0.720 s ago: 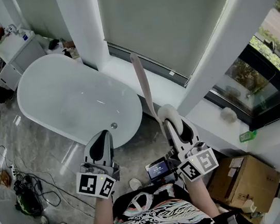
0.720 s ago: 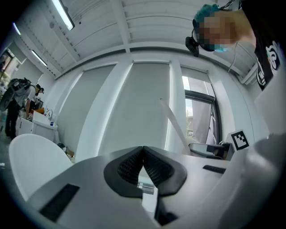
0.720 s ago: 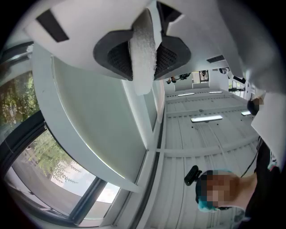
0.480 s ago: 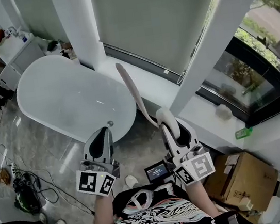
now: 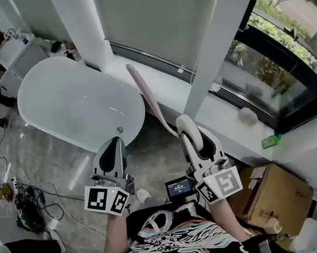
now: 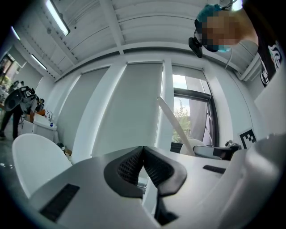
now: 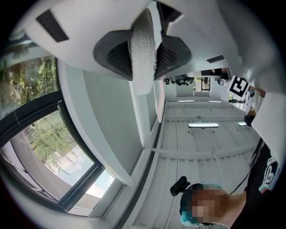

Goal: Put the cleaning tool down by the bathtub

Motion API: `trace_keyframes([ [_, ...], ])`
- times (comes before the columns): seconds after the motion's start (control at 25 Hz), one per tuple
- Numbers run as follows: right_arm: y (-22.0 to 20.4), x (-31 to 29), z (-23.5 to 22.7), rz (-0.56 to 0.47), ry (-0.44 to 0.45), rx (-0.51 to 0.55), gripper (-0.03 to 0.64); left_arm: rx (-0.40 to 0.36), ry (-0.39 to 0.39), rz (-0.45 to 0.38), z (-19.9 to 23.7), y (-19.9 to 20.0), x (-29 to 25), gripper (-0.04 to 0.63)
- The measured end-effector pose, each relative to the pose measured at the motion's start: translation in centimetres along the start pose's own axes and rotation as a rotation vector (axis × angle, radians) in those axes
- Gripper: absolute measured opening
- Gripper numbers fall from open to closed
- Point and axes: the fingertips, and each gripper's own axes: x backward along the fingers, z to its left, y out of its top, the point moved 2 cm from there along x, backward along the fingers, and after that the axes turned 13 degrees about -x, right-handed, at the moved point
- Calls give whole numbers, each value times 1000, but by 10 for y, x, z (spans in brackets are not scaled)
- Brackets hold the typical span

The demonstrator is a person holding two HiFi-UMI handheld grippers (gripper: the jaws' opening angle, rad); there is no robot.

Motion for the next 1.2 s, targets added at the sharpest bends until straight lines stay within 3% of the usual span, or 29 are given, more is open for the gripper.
trace_keyframes([
  [0.4,2,17,-40,0,1,-75,141,-14,34,27,-26,-14,-9,17],
  [0.76,7,-27,-68,-7,-15,-59,141,-13,11,11,-5,-19,-65,17],
  [0.96,-3,-79,-87,1,-39,-50,141,-15,-16,1,31,-32,-114,17],
  [1.2,-1,-179,-108,-14,-62,-55,141,-55,-37,12,107,-30,-193,17],
])
